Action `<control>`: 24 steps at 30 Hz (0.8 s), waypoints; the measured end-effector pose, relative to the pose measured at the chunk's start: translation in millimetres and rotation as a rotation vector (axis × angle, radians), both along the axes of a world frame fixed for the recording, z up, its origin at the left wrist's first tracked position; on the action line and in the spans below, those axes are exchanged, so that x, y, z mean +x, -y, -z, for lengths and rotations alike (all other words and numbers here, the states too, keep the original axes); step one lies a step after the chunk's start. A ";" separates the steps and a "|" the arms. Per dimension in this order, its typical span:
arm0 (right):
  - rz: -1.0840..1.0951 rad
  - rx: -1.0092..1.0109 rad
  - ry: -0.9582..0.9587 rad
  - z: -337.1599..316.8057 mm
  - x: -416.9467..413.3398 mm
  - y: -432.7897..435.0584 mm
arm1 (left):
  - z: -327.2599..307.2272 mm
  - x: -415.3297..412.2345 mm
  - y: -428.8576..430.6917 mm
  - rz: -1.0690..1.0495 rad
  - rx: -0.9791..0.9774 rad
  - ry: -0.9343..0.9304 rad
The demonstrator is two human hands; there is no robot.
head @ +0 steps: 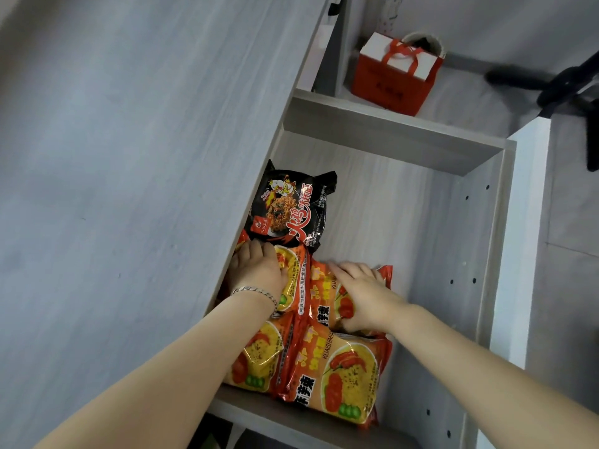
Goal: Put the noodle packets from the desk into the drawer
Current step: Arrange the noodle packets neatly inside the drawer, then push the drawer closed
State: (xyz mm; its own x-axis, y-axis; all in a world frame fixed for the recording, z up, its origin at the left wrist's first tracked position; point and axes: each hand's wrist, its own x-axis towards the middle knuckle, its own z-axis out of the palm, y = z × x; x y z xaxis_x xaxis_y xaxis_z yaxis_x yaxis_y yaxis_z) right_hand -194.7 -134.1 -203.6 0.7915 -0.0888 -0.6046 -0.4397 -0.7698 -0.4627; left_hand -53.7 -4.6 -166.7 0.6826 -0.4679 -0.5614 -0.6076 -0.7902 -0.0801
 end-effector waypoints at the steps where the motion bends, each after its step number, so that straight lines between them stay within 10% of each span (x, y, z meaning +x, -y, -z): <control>1: -0.002 0.009 -0.005 -0.7 3.0 -1.5 | 0.3 0.1 -0.3 -0.004 -0.001 0.001; 11: 0.972 0.161 0.256 -61.8 -22.2 39.2 | -26.0 -21.9 2.9 0.271 -0.134 0.097; 19: 1.123 -0.321 0.163 -101.6 -87.8 76.3 | -75.3 -11.3 -3.4 0.195 -0.334 0.211; 24: 1.284 -0.185 -0.011 -98.3 -93.9 60.7 | -87.7 16.1 -33.3 0.078 -0.347 0.208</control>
